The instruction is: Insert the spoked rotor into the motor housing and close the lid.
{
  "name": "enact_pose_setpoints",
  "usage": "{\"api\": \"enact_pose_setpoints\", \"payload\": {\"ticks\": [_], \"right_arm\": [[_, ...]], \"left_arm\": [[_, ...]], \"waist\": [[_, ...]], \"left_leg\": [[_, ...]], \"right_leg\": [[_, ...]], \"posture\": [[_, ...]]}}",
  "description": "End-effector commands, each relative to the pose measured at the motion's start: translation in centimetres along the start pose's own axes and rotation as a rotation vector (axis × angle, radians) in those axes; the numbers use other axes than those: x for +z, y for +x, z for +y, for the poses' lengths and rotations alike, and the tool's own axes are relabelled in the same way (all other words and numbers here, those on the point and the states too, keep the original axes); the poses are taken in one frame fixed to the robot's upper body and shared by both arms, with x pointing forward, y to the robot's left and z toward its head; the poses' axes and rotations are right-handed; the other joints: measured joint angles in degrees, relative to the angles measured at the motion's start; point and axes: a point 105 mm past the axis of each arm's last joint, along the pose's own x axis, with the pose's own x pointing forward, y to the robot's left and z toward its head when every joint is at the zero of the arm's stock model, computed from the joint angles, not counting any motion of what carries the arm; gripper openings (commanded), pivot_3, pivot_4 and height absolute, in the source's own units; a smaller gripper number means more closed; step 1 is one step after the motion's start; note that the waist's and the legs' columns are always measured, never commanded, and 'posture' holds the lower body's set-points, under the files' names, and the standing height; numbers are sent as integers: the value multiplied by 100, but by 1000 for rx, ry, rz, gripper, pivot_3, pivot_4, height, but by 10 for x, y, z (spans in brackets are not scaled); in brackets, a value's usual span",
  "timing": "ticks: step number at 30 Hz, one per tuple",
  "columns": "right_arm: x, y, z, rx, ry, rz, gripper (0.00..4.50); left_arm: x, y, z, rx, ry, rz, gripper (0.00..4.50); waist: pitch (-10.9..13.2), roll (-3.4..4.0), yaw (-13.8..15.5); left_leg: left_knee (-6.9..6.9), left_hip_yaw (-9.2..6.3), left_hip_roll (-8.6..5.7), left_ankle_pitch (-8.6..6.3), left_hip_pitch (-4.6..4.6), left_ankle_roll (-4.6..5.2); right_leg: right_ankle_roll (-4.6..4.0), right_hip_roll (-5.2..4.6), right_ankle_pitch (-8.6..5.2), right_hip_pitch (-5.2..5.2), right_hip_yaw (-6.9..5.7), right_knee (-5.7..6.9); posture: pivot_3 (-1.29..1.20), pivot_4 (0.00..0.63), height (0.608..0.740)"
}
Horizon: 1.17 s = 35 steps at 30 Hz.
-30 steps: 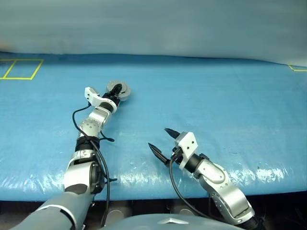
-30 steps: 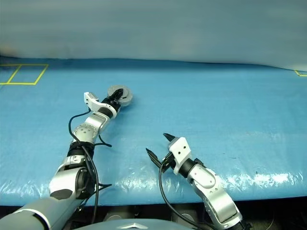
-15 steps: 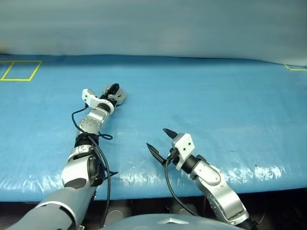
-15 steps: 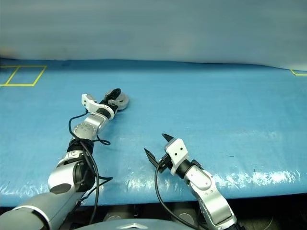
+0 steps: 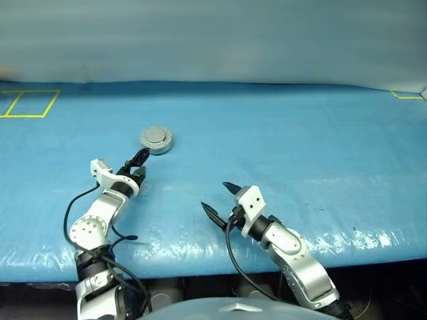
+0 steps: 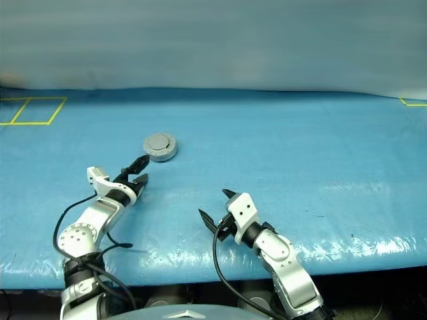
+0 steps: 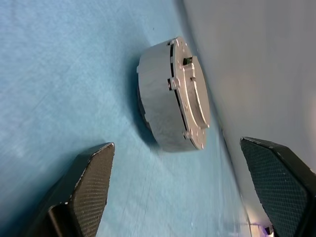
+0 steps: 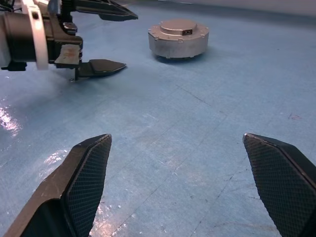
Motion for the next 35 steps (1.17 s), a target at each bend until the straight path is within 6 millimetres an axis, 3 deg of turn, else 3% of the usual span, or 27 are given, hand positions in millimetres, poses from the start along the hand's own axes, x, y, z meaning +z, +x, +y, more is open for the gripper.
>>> {"api": "enact_pose_setpoints", "payload": {"ticks": [1,4,9,14,18,24,35], "right_arm": [[9,2,-2,-1,25,-42,4500],[13,1,-9,-28,59,-69,4500],[13,-2,-23,-79,92,-58,4500],[13,-11,-42,-181,82,-68,4500],[11,-20,-43,-193,27,-72,4500],[15,-29,-49,-260,-20,-101,4500],[11,-27,-43,-284,-17,-87,4500]], "left_arm": [[0,-26,-5,-11,198,-22,4465],[-5,-43,-13,-27,535,-25,4465],[-23,-65,-25,-76,944,-82,4465],[-49,-77,-18,-152,1307,-17,4465],[-56,-78,-17,-201,1369,-18,4465],[-50,-77,-16,-212,1332,-55,4465],[-46,-74,-16,-208,1344,-65,4465]], "waist": [[-2,-1,-8],[-2,-1,44],[-7,-8,105],[-6,-5,136],[-3,1,136],[1,6,107],[1,7,115]], "left_leg": [[-1,1,1,0,-1,0],[-5,1,4,0,-7,-2],[-5,4,6,-18,-28,-31],[-32,41,7,-4,-53,4],[-35,40,10,-10,-54,-4],[-35,40,14,-11,-55,-4],[-34,39,15,-5,-54,7]], "right_leg": [[-2,1,-1,-2,0,-1],[-11,2,-6,-9,-2,0],[-11,-10,-8,-52,-6,-6],[-15,-18,-8,-74,11,-4],[-16,-19,-11,-75,6,-7],[-13,-17,-12,-76,5,-5],[-14,-14,-12,-74,0,-5]], "posture": [[0,150,740],[0,150,740],[0,150,740],[0,150,740],[0,150,740],[0,150,740],[0,150,740]]}}
